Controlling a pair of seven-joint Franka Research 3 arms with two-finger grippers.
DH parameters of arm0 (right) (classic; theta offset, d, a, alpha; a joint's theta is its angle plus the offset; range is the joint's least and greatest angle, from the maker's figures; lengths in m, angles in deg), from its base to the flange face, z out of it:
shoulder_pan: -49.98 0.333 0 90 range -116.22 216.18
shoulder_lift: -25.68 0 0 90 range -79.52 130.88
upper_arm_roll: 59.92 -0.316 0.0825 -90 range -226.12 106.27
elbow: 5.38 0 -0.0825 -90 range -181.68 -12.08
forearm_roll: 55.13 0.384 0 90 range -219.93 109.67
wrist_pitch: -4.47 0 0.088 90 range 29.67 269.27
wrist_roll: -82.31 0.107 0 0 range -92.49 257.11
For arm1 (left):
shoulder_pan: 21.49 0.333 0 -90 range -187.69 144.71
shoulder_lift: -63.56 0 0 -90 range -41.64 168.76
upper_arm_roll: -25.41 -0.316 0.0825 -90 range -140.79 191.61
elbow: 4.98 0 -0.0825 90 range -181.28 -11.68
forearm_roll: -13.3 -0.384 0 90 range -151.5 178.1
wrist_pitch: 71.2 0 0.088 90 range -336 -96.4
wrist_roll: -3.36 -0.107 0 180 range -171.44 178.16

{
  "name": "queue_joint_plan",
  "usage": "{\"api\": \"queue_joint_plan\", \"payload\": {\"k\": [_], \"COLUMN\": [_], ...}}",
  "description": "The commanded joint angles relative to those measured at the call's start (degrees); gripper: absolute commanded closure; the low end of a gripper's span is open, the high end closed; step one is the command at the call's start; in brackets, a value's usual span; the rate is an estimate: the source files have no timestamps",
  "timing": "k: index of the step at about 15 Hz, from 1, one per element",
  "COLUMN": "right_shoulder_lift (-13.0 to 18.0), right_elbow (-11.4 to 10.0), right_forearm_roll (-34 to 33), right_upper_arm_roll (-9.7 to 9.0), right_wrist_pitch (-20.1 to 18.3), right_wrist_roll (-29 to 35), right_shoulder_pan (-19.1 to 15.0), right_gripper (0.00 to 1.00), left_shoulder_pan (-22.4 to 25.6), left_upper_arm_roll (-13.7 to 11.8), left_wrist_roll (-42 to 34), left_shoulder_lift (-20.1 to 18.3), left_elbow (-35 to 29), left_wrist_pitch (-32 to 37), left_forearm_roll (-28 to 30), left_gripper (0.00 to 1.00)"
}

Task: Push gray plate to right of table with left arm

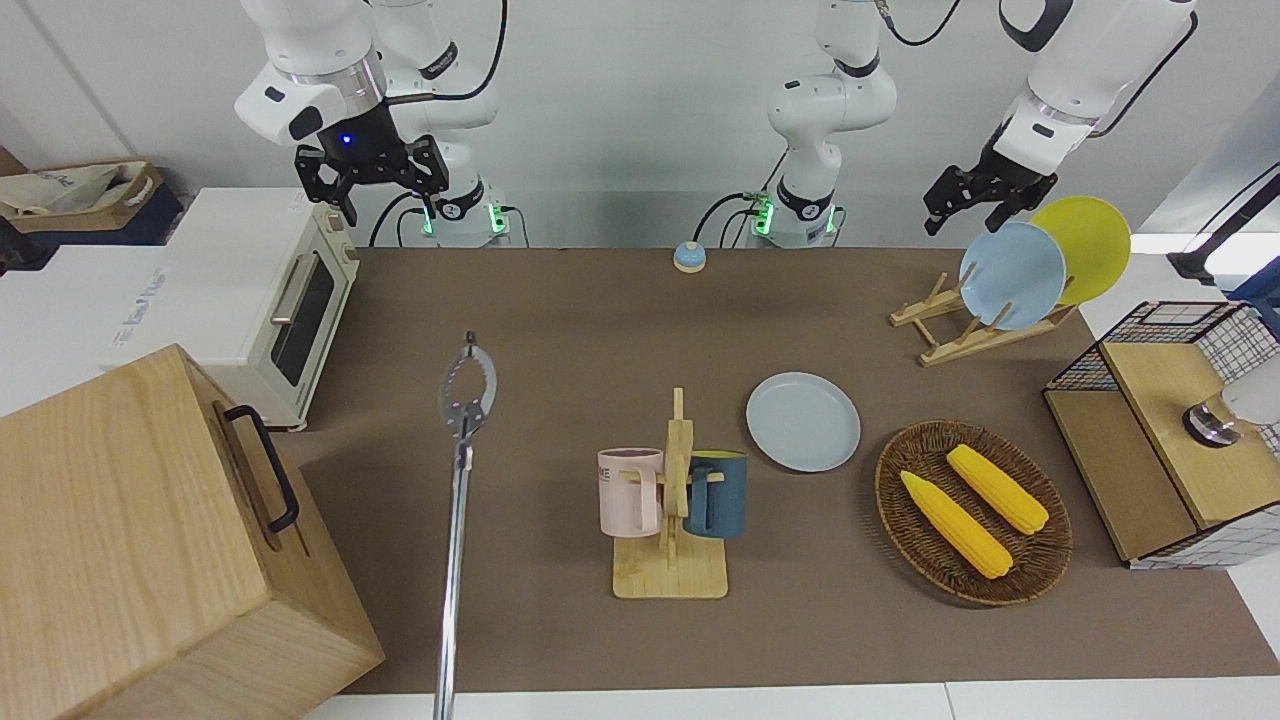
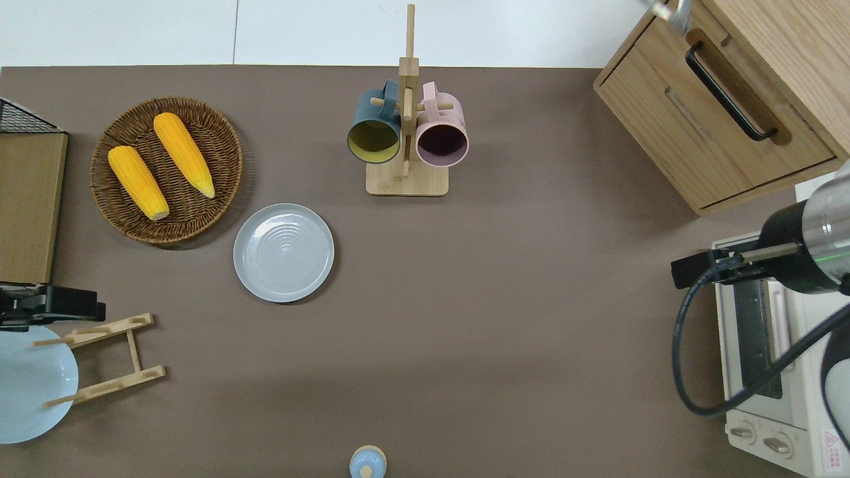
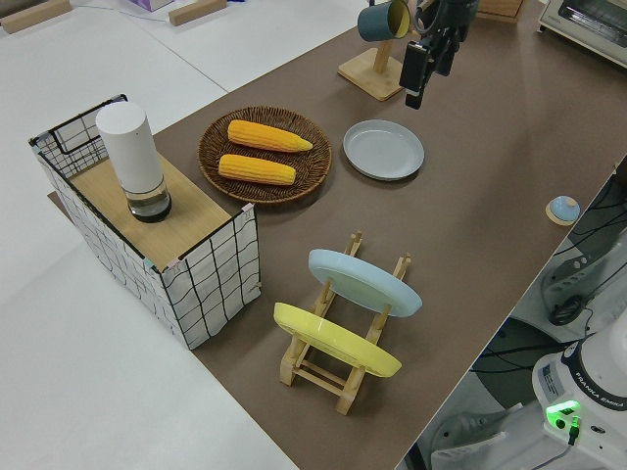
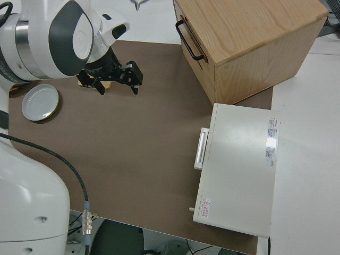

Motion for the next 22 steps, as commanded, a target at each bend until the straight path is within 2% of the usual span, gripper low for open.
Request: {"api": "queue_joint_plan", "payload": {"k": [1, 22], "right_shoulder_lift": [0.2, 0.2], "right_elbow": [0.5, 0.5], "right_forearm_roll": [0.6, 0.6], "right_upper_arm_roll": [-0.77, -0.77], "right_wrist_pitch": [-0.8, -0.8], "right_wrist_roll": [0.1, 0.1], "right_shoulder_pan": [-1.2, -1.2], "right_gripper": [0.017, 0.017], "left_shoulder_pan": [0.1, 0.0], "left_upper_arm_roll": [-1.6, -1.5], "left_wrist_roll": [0.0, 0.1], "left_shoulder_lift": [-0.4, -0.8], "left_elbow": [-0.7, -2.1], "left_wrist_pitch": [0.0, 1.7], "left_forearm_roll": [-0.5, -0.7], "left_gripper": [0.01, 0.02]}}
